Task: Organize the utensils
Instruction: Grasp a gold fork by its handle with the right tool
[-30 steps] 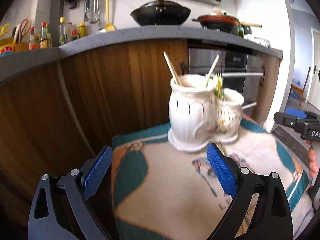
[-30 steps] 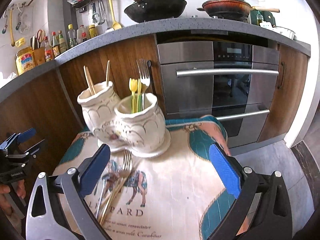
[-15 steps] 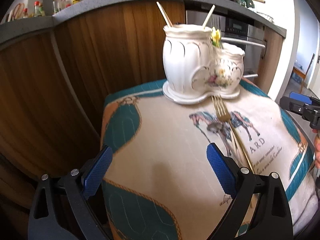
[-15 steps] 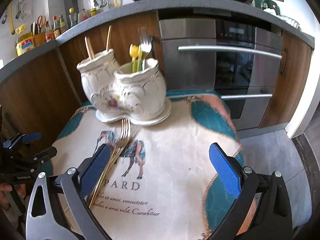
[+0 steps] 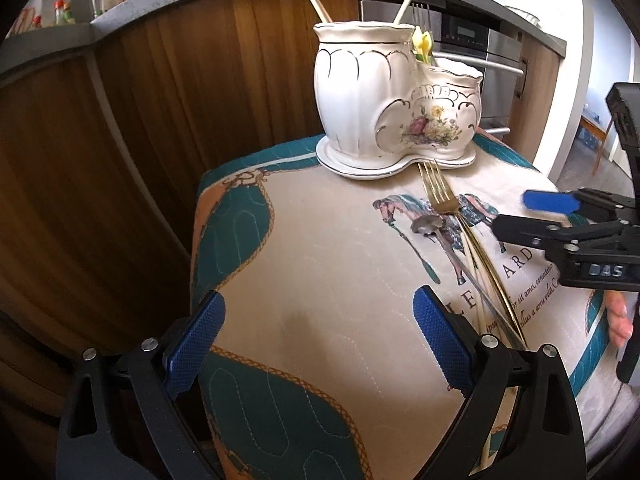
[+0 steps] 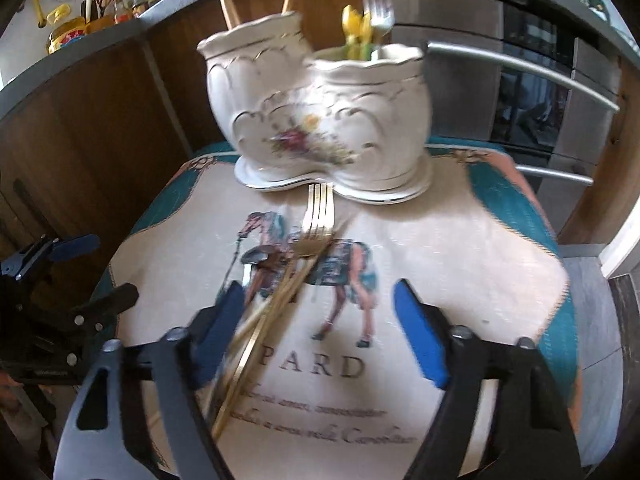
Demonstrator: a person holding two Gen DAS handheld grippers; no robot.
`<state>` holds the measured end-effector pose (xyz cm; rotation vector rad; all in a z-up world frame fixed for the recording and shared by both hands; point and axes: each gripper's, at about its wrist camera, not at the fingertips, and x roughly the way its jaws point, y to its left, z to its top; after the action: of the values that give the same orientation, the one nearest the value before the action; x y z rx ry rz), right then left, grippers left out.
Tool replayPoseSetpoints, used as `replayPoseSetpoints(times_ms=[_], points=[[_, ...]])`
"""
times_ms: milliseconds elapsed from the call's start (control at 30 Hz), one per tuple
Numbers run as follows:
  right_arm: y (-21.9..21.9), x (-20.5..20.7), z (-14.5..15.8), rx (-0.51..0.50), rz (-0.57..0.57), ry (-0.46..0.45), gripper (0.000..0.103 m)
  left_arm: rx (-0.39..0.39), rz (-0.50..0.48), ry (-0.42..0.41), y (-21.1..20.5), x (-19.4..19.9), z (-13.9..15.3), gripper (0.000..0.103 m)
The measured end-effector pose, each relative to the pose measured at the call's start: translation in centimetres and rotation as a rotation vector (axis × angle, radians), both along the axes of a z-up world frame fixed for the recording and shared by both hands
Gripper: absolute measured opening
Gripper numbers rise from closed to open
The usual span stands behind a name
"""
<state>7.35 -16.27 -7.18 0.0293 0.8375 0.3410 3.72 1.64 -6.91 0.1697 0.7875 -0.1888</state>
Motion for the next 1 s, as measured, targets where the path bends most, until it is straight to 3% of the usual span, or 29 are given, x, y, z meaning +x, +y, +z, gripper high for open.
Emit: replayPoseSetpoints(times_ms=[67,167,233,467,667,733,1000], points=[[0.7,0.7,-0.2,0.009,0.017,0.030,0.047,-0.006,0.000,0.003,0.0,0.1,-0.1,0.094],[1.7,1.6,-0.6,0.014,0.031,0.057,0.030,-0.017,-0.004,0.008,0.0,0.2,-0.1,0.094],[2.1,1.8,-0.9,0.016,0.032,0.072,0.024,-0.021,-0.005,0.009,0.0,0.2,-0.1,0.094],[2.5,2.8,-1.7,0.030,-0.004,0.100,0.015,-0.034,-0.011,0.011,0.1,0.2,-0.2,0.094],[3.0,2.8,-1.8,-0.028,-0.032,0.089,0.014,-0.039,-0.010,0.009,0.1,0.2,-0.1,0.094],[3.4,2.7,-1.7,-0.045,-0.026,0.077,0.010,-0.044,-0.010,0.007,0.1,0.2,0.0,0.094],[2.3,1.3,-0.9,0.004,-0.010,0.068,0.007,-0.049,-0.016,0.004,0.0,0.0,0.1,0.094]])
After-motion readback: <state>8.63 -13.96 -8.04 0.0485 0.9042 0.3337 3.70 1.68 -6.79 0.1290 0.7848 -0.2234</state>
